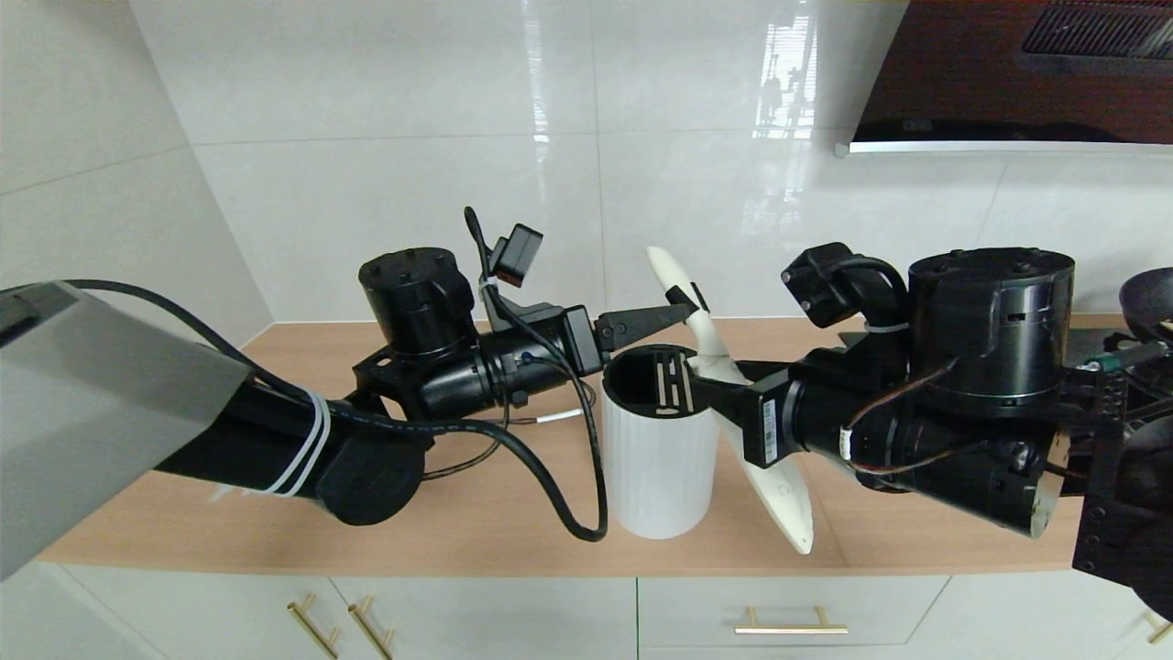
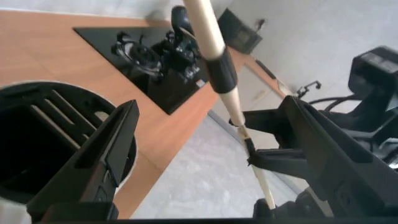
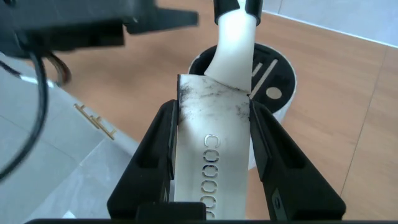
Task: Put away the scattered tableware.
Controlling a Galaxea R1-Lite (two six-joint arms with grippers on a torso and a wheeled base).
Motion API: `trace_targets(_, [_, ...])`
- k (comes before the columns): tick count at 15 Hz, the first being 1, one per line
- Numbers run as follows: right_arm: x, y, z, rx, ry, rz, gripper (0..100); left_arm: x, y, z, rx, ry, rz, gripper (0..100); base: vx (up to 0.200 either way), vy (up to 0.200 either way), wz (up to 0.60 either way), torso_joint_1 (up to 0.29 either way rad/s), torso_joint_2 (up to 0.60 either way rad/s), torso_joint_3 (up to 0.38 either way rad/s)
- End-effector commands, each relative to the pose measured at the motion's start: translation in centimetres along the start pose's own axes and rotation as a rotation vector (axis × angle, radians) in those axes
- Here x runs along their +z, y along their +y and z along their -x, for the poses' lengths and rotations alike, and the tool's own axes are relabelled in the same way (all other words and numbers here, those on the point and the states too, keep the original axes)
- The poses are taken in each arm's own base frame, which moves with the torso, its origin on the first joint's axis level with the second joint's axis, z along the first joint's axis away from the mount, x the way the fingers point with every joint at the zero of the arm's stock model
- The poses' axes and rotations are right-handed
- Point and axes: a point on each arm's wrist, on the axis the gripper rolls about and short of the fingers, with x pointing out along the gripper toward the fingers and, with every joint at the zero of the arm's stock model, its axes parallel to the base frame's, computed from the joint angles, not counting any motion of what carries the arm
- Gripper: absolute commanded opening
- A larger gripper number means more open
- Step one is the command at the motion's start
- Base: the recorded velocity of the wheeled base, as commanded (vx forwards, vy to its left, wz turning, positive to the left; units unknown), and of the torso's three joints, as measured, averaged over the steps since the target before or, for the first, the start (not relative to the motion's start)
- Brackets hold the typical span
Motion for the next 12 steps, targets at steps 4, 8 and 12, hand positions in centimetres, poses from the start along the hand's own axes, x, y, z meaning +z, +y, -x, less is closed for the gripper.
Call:
trace_targets(4, [-0.7, 0.7, -0.8, 0.020, 0.009, 0.000, 0, -0.6, -0.3, -0.7, -0.030, 0.003, -0.006, 100, 0.000, 0.000, 0.00, 0.000, 0.00, 0.000])
trace_targets(8, [-1.0, 0.8, -1.4, 0.021, -0.004, -0.003, 0, -0.4, -0.8, -1.2, -0.052, -0.002, -0.017, 100, 0.000, 0.000, 0.00, 0.000, 0.00, 0.000])
trace_targets(12, [-1.2, 0.8, -1.5, 0.020, 0.004, -0.007, 0, -0.2, -0.9, -1.1, -0.055, -0.011, -0.023, 100, 0.000, 0.000, 0.00, 0.000, 0.00, 0.000])
